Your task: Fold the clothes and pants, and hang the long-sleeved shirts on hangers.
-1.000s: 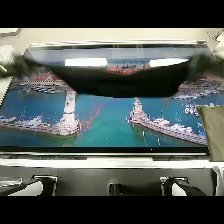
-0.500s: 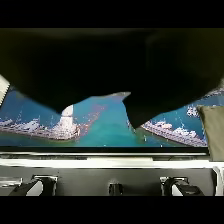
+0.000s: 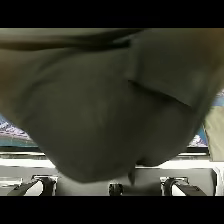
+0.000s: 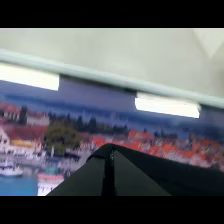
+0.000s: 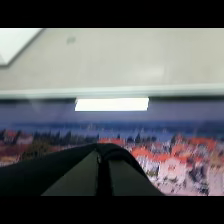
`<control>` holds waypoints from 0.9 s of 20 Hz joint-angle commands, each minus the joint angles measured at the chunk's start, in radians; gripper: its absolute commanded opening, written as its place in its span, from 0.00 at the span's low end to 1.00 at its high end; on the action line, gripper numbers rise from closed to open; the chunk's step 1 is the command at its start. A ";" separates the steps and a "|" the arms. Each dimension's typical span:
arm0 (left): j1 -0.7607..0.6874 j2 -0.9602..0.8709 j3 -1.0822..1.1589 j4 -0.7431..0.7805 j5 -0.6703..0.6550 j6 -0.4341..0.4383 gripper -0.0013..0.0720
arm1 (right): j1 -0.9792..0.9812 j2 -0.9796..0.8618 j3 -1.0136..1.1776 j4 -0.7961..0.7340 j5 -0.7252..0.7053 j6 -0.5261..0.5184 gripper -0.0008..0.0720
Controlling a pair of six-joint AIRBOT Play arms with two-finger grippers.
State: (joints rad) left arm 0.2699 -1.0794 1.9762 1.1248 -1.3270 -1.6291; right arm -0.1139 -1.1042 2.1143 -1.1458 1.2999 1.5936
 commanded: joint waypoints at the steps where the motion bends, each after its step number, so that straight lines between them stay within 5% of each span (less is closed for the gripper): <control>1: -0.040 -0.267 -0.002 -0.002 -0.011 0.068 0.04 | 0.001 -0.238 -0.010 0.097 0.003 0.014 0.05; 7: -0.156 -0.783 -0.002 -0.002 0.203 0.138 0.04 | 0.001 -0.603 -0.187 0.142 -0.197 -0.097 0.05; 12: -0.219 -0.963 0.000 -0.006 0.417 0.137 0.04 | 0.001 -0.833 -0.187 0.176 -0.410 -0.201 0.05; 18: -0.223 -0.915 0.041 0.002 0.153 0.126 0.04 | 0.001 -0.822 -0.185 0.056 -0.249 -0.194 0.05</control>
State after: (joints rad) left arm 0.0517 -2.0010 2.0018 1.1183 -1.0420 -1.4990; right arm -0.1135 -1.9228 1.9297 -1.0164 0.9791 1.3949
